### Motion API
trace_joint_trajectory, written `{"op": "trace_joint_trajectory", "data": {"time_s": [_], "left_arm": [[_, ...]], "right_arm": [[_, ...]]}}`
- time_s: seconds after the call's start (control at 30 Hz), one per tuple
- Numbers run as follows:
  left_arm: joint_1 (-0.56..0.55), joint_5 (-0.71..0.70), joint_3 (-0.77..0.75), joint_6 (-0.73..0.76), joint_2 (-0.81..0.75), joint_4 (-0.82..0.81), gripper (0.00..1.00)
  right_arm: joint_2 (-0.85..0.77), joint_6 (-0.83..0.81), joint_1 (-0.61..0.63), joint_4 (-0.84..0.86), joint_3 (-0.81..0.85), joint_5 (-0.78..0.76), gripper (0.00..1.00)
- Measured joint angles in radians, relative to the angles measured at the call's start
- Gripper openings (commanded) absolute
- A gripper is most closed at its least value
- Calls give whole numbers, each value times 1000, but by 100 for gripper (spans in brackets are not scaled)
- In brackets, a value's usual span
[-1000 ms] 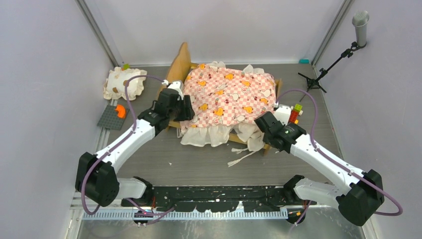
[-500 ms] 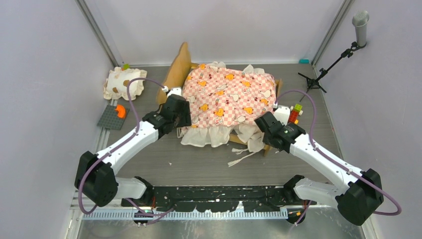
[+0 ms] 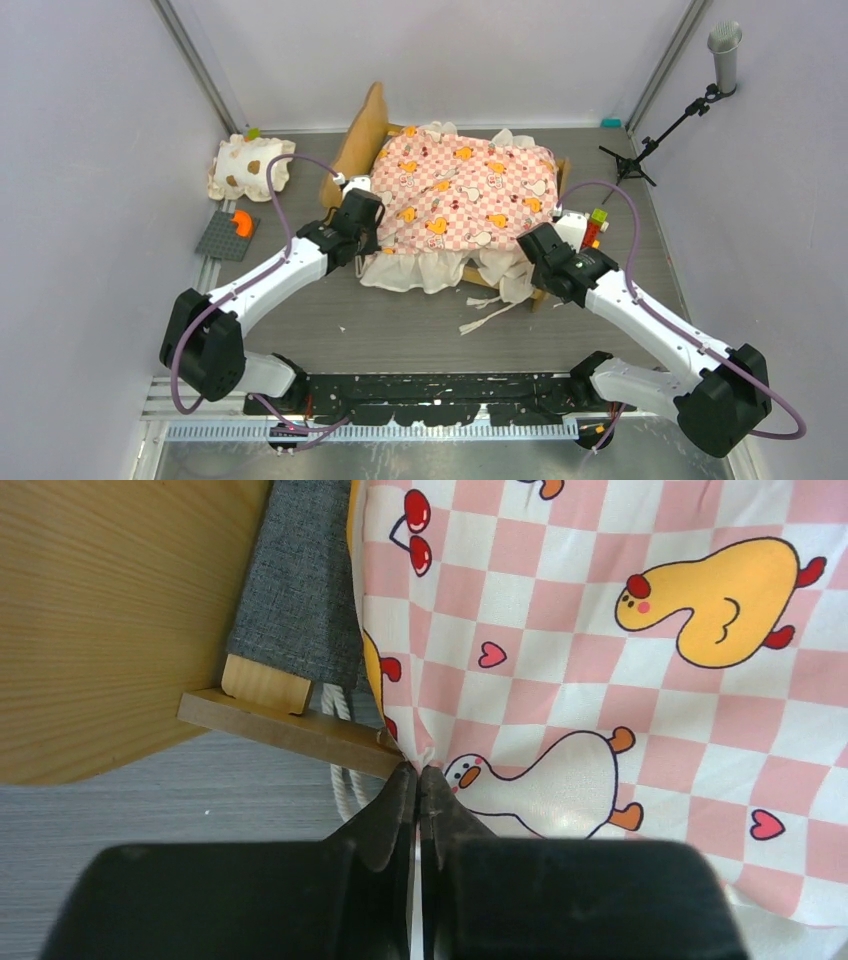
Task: Set up the pet bed
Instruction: Move the bed frame to the center of the board, then adjust the mattress on the bed frame.
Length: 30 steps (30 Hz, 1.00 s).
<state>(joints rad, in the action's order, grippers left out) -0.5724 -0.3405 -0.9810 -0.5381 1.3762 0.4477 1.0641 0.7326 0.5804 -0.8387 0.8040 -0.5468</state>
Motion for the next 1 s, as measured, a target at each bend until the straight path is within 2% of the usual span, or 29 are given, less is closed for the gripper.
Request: {"op": "trace_joint_trajectory", "data": {"time_s": [0.17, 0.43, 0.73, 0.77, 0.9, 1.0], "left_arm": [[-2, -12, 0, 22, -14, 3, 0], [-1, -129, -39, 128, -37, 13, 0], [7, -261, -179, 241, 97, 1, 0], [9, -269, -182, 249, 108, 0, 5], [13, -293, -182, 267, 142, 5, 43], [14, -295, -183, 264, 143, 22, 57]], "right_arm": [[-19, -53, -31, 33, -12, 20, 1], [-38, -103, -48, 75, -45, 49, 1], [-61, -106, -52, 84, -52, 59, 1], [-61, -106, -52, 84, -52, 59, 1], [-61, -106, -52, 84, -52, 59, 1], [-61, -106, -52, 84, -52, 60, 1]]}}
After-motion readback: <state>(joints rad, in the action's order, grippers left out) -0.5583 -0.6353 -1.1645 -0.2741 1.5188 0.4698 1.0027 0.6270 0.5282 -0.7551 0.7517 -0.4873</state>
